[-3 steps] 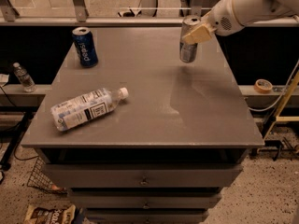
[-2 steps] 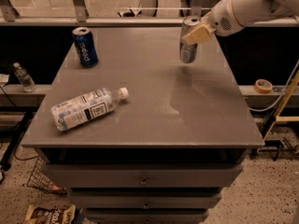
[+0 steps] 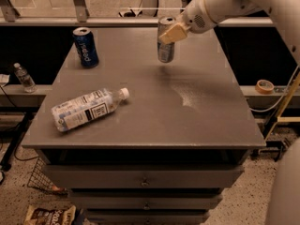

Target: Move redbull can near pepsi can

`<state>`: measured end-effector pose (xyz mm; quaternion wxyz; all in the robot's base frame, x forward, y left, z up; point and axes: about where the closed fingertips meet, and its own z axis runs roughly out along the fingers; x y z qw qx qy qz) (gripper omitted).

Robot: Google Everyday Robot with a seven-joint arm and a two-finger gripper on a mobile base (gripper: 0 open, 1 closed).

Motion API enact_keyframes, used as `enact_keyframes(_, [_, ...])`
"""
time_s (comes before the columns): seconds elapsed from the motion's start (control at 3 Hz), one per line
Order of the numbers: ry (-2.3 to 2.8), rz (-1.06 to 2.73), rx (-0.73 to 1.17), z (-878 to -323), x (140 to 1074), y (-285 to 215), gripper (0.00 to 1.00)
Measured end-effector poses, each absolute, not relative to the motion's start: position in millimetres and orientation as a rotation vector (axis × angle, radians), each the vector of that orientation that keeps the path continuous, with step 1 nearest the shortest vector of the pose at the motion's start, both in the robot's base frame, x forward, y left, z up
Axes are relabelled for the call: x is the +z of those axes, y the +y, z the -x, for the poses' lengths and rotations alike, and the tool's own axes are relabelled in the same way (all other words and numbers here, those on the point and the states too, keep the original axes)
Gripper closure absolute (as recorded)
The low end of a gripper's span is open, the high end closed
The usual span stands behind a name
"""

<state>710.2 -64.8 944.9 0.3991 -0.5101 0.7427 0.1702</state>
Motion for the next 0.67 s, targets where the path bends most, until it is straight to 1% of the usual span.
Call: enact_keyframes(0.67, [1.820, 1.422, 0.507, -705, 951, 20, 1.00])
